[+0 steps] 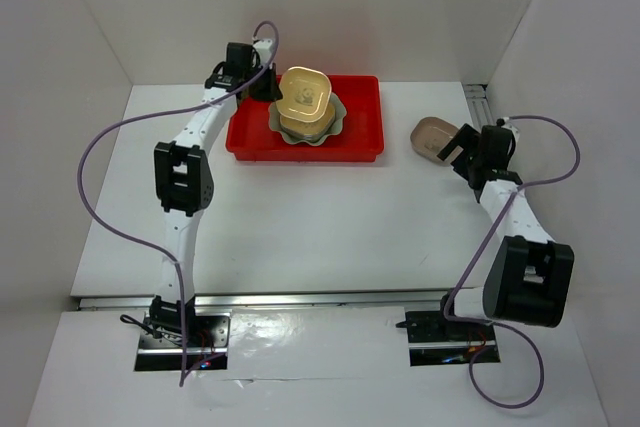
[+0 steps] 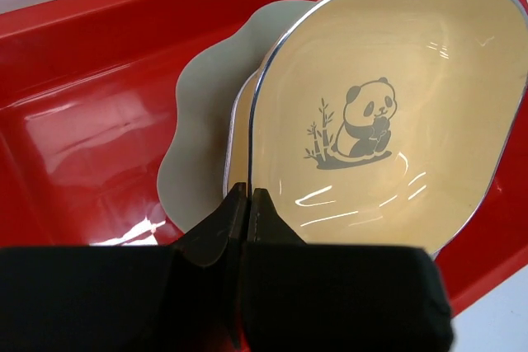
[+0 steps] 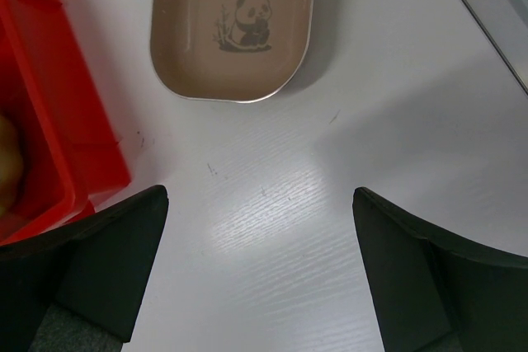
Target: Place the plates into the plastic bin on the countertop
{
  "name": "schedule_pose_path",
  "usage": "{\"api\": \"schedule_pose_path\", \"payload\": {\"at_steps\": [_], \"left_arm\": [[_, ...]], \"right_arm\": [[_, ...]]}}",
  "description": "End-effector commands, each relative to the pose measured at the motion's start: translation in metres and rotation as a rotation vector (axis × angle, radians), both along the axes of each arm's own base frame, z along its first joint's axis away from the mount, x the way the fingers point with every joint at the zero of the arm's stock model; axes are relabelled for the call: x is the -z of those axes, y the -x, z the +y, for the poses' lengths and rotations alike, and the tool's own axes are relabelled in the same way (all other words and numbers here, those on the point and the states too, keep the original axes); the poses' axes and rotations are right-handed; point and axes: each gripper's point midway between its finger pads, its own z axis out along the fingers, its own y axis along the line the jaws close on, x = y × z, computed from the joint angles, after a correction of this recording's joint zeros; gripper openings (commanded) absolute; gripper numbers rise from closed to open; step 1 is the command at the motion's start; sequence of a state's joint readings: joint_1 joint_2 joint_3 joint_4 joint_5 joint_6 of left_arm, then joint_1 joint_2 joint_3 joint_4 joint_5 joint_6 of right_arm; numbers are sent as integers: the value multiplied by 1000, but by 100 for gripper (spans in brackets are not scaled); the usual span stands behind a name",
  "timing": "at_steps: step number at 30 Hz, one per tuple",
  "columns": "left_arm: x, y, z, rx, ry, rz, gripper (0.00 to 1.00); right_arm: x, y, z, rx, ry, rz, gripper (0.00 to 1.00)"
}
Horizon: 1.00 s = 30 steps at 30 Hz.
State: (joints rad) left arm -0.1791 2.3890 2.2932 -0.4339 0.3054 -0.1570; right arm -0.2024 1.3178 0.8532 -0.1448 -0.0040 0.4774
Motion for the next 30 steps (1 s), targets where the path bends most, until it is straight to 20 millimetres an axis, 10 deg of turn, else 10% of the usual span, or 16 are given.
{"api": "schedule_pose_path", "payload": {"at_steps": [1, 8, 10, 13, 15, 24, 30], "left_arm": [[-18, -18, -11, 70, 39, -110, 0], [-3, -24, -1, 41, 24, -92, 29], [-7, -25, 2, 34, 47, -91, 44], [-16, -27, 9, 7, 56, -92, 92], [-30, -25, 8, 2, 67, -110, 100], [-187, 25, 10, -18, 194, -326, 100], [-228, 66, 20, -57, 218, -362, 100]], "right_arm": [[-12, -22, -7, 11, 21, -51, 100], [1, -46, -23, 76, 42, -50, 100], [2, -56, -32, 97, 49, -44, 100], [5, -70, -40, 112, 71, -38, 100], [2, -79, -43, 121, 78, -44, 100], [48, -111, -64, 180, 109, 44, 95], [84, -137, -67, 160, 162, 128, 55]]}}
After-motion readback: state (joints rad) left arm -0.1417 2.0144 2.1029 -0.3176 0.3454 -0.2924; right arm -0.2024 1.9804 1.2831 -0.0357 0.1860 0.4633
